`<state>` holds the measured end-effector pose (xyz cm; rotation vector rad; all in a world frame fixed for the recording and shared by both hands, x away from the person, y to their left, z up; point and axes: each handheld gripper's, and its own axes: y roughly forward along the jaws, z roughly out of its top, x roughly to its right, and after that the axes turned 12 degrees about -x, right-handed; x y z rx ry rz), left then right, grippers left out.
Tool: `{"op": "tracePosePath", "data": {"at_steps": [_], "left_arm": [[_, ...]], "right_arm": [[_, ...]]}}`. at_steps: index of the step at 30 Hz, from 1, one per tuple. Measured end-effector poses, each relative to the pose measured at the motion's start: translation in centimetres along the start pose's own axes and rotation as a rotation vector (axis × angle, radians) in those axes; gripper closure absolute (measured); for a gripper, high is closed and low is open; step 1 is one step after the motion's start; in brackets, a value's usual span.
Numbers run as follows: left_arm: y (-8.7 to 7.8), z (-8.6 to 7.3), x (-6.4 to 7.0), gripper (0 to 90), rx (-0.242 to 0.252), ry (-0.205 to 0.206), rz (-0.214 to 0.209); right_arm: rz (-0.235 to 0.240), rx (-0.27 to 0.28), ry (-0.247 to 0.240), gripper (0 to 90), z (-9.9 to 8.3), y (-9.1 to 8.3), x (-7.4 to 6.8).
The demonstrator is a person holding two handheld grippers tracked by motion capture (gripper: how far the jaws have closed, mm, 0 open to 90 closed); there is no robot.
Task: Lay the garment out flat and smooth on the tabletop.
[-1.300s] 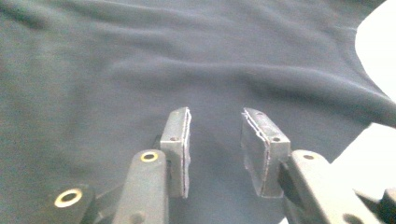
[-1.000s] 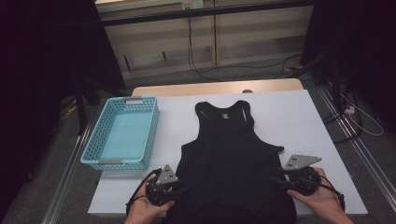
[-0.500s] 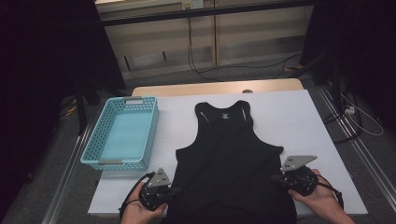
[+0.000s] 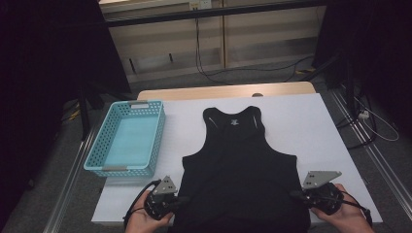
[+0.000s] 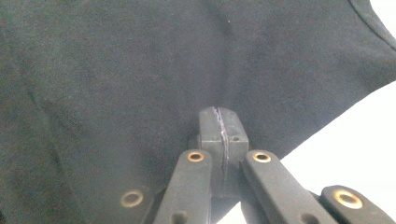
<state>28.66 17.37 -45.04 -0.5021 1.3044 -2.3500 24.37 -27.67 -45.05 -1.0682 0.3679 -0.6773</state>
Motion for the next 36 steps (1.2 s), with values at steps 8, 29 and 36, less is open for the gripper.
{"op": "tracePosePath", "data": {"at_steps": [8,29,36], "left_arm": [[-1.0,-0.6,1.2,90.0,0.009,-0.011,0.003],[2.6,4.3,0.8,44.3,0.042,0.062,0.039],[3.2,4.7,2.3,60.2,0.016,0.120,-0.014]], "right_arm": [[0.050,-0.006,-0.090,90.0,0.4,0.0,-1.1],[0.044,0.118,-0.030,62.6,5.4,1.9,-1.0],[0.090,0.055,-0.091,65.8,7.3,4.2,-2.4]]}}
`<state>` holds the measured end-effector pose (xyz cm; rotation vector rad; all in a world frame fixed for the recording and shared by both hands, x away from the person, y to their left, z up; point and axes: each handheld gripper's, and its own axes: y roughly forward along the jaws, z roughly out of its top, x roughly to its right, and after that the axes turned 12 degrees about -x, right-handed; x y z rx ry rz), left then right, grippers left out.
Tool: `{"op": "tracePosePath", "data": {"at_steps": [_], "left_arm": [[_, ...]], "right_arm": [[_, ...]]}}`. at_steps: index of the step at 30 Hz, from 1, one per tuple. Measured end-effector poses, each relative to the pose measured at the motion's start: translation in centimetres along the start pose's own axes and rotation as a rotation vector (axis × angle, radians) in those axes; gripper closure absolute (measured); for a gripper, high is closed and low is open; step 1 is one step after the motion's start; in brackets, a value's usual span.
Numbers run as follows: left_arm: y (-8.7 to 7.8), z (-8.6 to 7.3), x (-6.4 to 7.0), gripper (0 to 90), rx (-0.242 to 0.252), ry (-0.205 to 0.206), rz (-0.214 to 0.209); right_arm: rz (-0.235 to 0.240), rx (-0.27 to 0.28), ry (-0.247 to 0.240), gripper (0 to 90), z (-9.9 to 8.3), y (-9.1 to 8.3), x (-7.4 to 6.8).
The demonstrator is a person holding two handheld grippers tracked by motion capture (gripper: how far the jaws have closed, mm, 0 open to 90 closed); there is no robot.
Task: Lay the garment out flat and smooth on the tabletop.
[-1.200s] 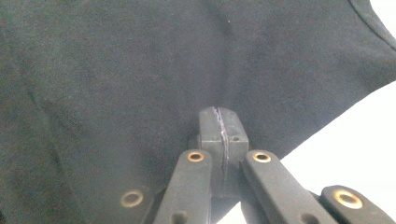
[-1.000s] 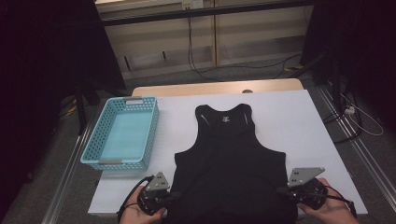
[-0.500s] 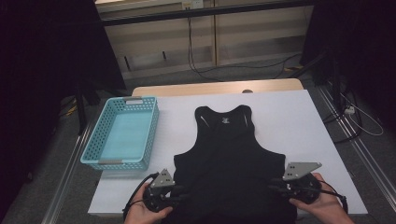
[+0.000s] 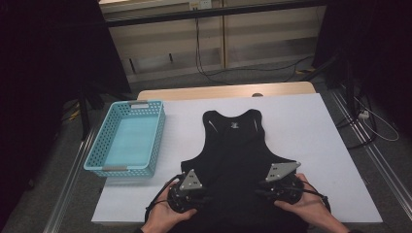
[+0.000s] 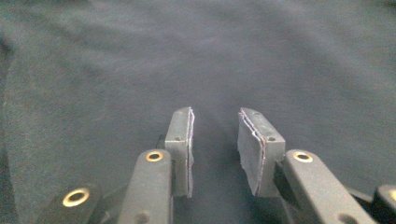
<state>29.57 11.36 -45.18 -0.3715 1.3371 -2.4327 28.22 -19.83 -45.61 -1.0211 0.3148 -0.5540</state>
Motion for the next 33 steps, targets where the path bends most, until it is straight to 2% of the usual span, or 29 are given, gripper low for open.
{"op": "tracePosePath", "data": {"at_steps": [3,4,6,8,9,11,12,15,18,23,25,27,31,33], "left_arm": [[0.4,-0.1,0.2,58.5,-0.014,0.013,0.004],[0.5,-0.1,0.3,57.4,-0.005,0.013,0.005],[0.5,0.0,0.3,57.5,-0.012,0.022,0.018],[0.5,-0.1,0.5,64.5,-0.008,0.016,0.019],[0.5,-0.1,0.4,74.2,-0.012,0.018,0.000],[0.4,-0.1,0.5,87.7,-0.020,0.018,-0.008],[0.3,-0.1,0.5,89.2,-0.022,0.015,-0.003],[0.1,-0.3,0.5,90.0,-0.027,0.011,-0.019],[-0.1,-0.7,0.6,90.0,-0.037,0.015,-0.033],[-0.6,-1.3,1.5,90.0,-0.048,0.022,-0.055],[-0.8,-1.6,1.8,90.0,-0.048,0.013,-0.068],[-0.8,-1.7,2.1,90.0,-0.056,0.028,-0.080],[-1.0,-1.9,2.4,90.0,-0.061,0.024,-0.090],[-1.1,-2.1,2.7,90.0,-0.062,0.007,-0.099]], "right_arm": [[0.001,0.002,-0.004,65.3,0.1,0.2,-0.3],[0.001,0.005,-0.003,65.8,0.0,0.2,-0.3],[-0.004,0.006,0.002,71.0,0.0,0.2,-0.4],[0.007,0.008,-0.003,81.3,0.0,0.2,-0.5],[0.022,0.006,-0.005,87.2,0.0,0.2,-0.5],[0.027,0.006,-0.005,90.0,0.0,0.2,-0.6],[0.023,0.004,-0.004,90.0,0.0,0.2,-0.6],[0.016,-0.001,-0.018,90.0,-0.1,0.0,-0.9],[0.029,-0.004,-0.030,90.0,-0.4,-0.2,-1.1],[0.044,-0.012,-0.043,90.0,-1.0,-0.7,-1.8],[0.049,-0.015,-0.059,90.0,-1.3,-0.9,-2.2],[0.053,-0.018,-0.060,90.0,-1.6,-1.1,-2.5],[0.061,-0.024,-0.069,90.0,-1.9,-1.3,-2.9],[0.069,-0.024,-0.075,90.0,-2.0,-1.4,-3.1]]}}
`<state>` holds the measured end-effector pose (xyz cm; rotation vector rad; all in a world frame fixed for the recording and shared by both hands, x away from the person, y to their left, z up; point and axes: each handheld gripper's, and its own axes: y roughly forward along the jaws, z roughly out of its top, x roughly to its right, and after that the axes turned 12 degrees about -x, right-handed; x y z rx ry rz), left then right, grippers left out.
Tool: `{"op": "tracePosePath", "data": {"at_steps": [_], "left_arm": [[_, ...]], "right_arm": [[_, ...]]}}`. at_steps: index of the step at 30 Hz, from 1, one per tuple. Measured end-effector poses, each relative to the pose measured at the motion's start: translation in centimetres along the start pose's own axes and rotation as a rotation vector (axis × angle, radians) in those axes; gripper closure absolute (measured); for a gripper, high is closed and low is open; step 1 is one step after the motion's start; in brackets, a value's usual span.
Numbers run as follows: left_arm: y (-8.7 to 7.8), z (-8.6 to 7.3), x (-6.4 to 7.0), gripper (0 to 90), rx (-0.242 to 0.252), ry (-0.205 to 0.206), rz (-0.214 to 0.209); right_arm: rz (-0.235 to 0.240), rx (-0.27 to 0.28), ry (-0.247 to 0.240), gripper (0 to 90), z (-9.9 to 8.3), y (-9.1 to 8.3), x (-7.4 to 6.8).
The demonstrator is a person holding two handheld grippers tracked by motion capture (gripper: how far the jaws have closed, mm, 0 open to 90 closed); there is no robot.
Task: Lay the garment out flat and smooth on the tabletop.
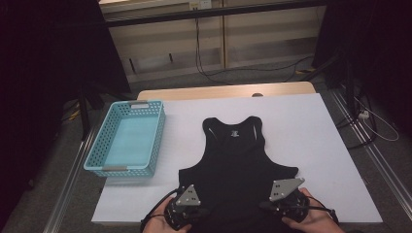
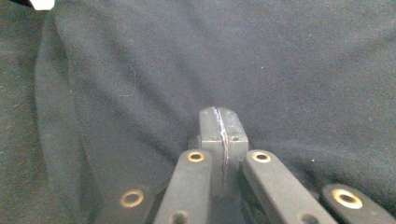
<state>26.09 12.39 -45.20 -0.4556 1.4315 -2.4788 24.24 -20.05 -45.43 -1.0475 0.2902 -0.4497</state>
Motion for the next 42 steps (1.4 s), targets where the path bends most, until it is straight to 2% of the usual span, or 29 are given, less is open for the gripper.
{"op": "tracePosePath", "data": {"at_steps": [5,8,9,11,14,17,20,22,25,29,30,32,34,37,40,42], "left_arm": [[-0.1,-0.4,0.9,90.0,0.002,0.013,-0.003],[-0.2,-0.7,0.5,88.3,0.034,0.015,-0.013],[-0.2,-0.6,0.3,84.3,0.046,0.003,-0.005],[-0.2,-0.5,-0.1,69.7,0.077,-0.022,0.027],[-0.3,-0.3,-0.8,59.7,0.111,-0.034,0.052],[-0.5,-0.3,-1.3,54.3,0.129,-0.051,0.080],[-0.8,-0.3,-1.7,39.9,0.166,-0.081,0.136],[-1.0,-0.3,-2.0,37.6,0.190,-0.087,0.155],[-1.2,-0.3,-2.2,26.5,0.196,-0.091,0.200],[-1.4,-0.2,-2.4,14.7,0.208,-0.099,0.220],[-1.4,-0.2,-2.4,12.0,0.219,-0.101,0.224],[-1.5,-0.2,-2.5,10.0,0.233,-0.099,0.224],[-1.5,-0.3,-2.5,5.8,0.235,-0.076,0.226],[-1.6,-0.4,-2.7,5.3,0.247,-0.059,0.235],[-1.8,-0.5,-2.9,5.2,0.260,-0.077,0.226],[-1.8,-0.5,-3.0,5.3,0.247,-0.077,0.244]], "right_arm": [[0.014,0.000,-0.014,90.0,-0.3,-0.2,-0.7],[-0.009,0.040,0.008,85.0,-0.3,-0.5,-0.5],[-0.018,0.057,0.018,81.4,-0.2,-0.7,-0.3],[-0.036,0.092,0.044,74.3,0.0,-1.0,0.4],[-0.061,0.132,0.095,71.0,0.4,-1.1,1.9],[-0.104,0.154,0.142,65.5,0.8,-1.1,3.4],[-0.151,0.178,0.181,62.3,0.8,-1.6,4.7],[-0.164,0.197,0.205,61.6,1.0,-1.9,5.8],[-0.199,0.214,0.232,62.4,1.6,-2.1,7.5],[-0.241,0.218,0.261,68.3,2.9,-1.8,10.0],[-0.233,0.222,0.277,69.9,3.2,-1.6,10.6],[-0.247,0.221,0.294,72.2,3.8,-1.3,11.7],[-0.256,0.215,0.313,73.9,4.5,-0.9,12.7],[-0.289,0.200,0.330,74.8,5.8,-0.5,14.5],[-0.298,0.165,0.348,74.7,7.1,0.2,16.3],[-0.300,0.143,0.347,76.3,7.8,1.0,17.3]]}}
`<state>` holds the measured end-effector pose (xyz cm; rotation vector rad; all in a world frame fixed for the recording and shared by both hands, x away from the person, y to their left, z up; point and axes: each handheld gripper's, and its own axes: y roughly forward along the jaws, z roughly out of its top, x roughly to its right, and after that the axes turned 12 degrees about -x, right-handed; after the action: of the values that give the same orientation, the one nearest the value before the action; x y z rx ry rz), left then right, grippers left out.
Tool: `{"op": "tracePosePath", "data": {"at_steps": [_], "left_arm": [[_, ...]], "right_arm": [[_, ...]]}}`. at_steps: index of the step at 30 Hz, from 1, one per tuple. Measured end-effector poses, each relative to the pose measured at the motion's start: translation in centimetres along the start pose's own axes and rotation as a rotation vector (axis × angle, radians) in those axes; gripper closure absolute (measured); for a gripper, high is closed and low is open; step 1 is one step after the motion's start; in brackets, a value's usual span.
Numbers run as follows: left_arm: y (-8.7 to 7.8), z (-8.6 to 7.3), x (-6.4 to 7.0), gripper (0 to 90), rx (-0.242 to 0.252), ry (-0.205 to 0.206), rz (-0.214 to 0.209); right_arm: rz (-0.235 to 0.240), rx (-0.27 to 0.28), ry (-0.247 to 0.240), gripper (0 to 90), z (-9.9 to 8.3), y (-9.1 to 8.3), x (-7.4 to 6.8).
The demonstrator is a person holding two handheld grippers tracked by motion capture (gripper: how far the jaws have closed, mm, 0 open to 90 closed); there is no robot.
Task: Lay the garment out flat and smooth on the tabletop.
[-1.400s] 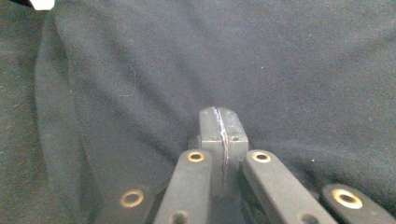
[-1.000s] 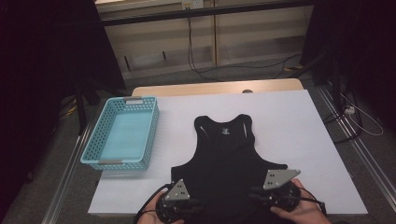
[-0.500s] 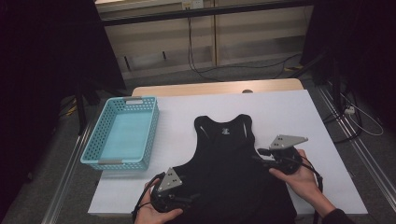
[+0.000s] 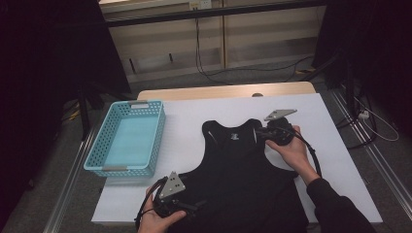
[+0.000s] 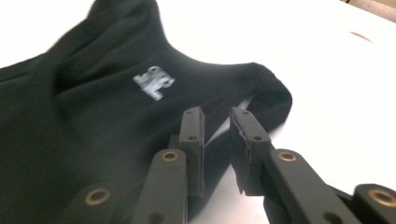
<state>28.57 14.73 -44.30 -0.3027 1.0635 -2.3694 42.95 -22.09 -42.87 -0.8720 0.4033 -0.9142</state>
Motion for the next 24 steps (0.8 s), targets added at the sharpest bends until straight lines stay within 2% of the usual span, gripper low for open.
{"op": "tracePosePath", "data": {"at_steps": [2,5,6,8,11,12,14,18,22,24], "left_arm": [[0.0,0.0,-0.1,5.4,0.002,-0.007,-0.006],[-0.1,-0.1,-0.1,5.8,0.002,-0.004,0.010],[-0.1,-0.1,-0.1,5.8,0.003,-0.005,0.005],[0.0,-0.1,0.0,5.9,0.003,-0.009,0.000],[0.0,-0.1,0.0,6.0,-0.005,0.010,0.010],[-0.1,-0.1,0.0,6.0,-0.003,0.012,0.011],[-0.1,-0.1,0.0,6.0,-0.006,0.011,0.018],[0.0,-0.2,-0.3,6.0,-0.007,-0.002,0.018],[0.0,-0.2,-0.3,6.0,-0.010,0.002,0.020],[0.0,-0.2,-0.3,6.0,-0.016,0.004,0.011]], "right_arm": [[-0.020,-0.023,-0.009,77.8,0.7,1.1,0.3],[-0.031,-0.045,-0.009,81.3,1.3,2.3,0.7],[-0.030,-0.051,-0.009,81.3,1.4,2.7,0.8],[-0.036,-0.064,-0.008,82.5,1.4,3.3,0.9],[-0.036,-0.089,0.005,81.9,1.2,4.2,1.2],[-0.051,-0.099,0.013,82.8,1.0,4.5,1.4],[-0.034,-0.083,0.029,82.7,0.9,4.6,1.7],[-0.055,-0.097,0.014,79.6,1.2,4.6,1.6],[-0.098,-0.115,-0.002,71.5,1.7,4.9,1.5],[-0.107,-0.118,0.004,70.7,1.9,5.1,1.7]]}}
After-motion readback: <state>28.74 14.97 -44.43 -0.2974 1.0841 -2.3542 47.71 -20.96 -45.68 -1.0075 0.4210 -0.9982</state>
